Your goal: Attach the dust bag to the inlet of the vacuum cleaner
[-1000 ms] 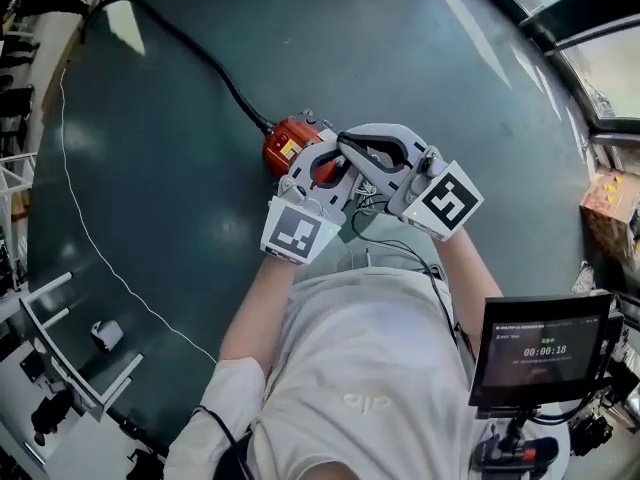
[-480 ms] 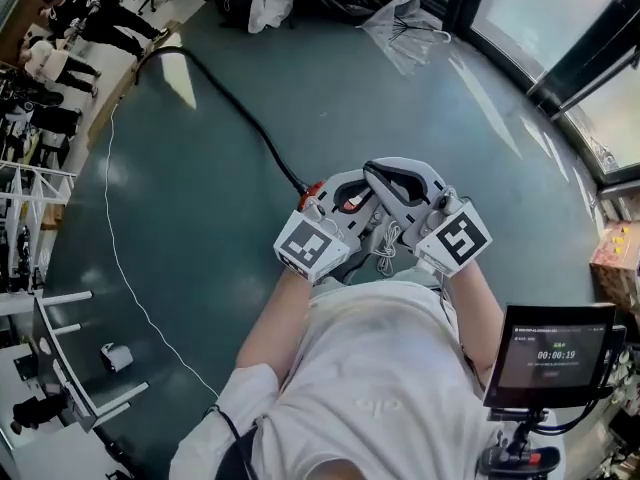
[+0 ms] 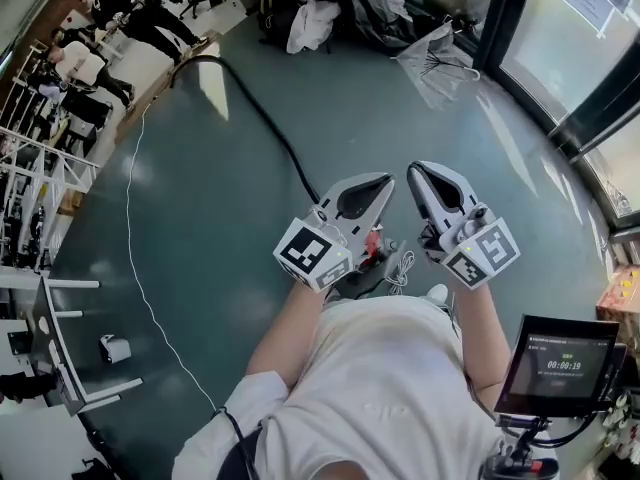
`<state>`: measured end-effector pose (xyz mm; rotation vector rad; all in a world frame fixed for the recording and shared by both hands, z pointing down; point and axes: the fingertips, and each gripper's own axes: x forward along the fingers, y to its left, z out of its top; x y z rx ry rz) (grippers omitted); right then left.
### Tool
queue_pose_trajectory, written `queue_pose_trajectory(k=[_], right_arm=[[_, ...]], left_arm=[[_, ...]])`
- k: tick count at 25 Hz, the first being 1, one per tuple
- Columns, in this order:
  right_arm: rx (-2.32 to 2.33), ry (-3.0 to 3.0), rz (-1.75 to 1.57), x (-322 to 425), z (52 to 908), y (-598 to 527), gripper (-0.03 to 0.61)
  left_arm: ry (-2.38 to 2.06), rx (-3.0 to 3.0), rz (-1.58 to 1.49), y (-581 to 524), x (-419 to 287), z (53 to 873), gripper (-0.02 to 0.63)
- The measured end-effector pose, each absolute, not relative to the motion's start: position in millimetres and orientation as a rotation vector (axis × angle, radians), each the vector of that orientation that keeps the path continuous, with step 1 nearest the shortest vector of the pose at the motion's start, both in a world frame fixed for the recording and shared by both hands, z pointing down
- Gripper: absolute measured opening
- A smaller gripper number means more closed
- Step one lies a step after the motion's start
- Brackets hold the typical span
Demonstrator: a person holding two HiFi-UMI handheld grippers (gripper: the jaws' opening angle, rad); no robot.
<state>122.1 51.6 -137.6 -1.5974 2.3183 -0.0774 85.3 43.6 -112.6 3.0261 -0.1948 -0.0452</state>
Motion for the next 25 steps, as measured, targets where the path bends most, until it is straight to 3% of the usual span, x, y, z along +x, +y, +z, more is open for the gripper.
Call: queue_pose_trajectory(k=[8, 25], right_arm=[[-1.682, 2.240, -0.079, 160.1, -141.0, 57.5, 0.014], [-1.707, 2.362, -0.127, 125.8, -131.4, 42.4, 0.012]], left_arm=[[-0.333, 2.948, -0.139, -1.4, 46.2, -131.3, 0.005], [-0.404, 2.904, -0.061, -1.7, 30.3, -115.8, 0.005]])
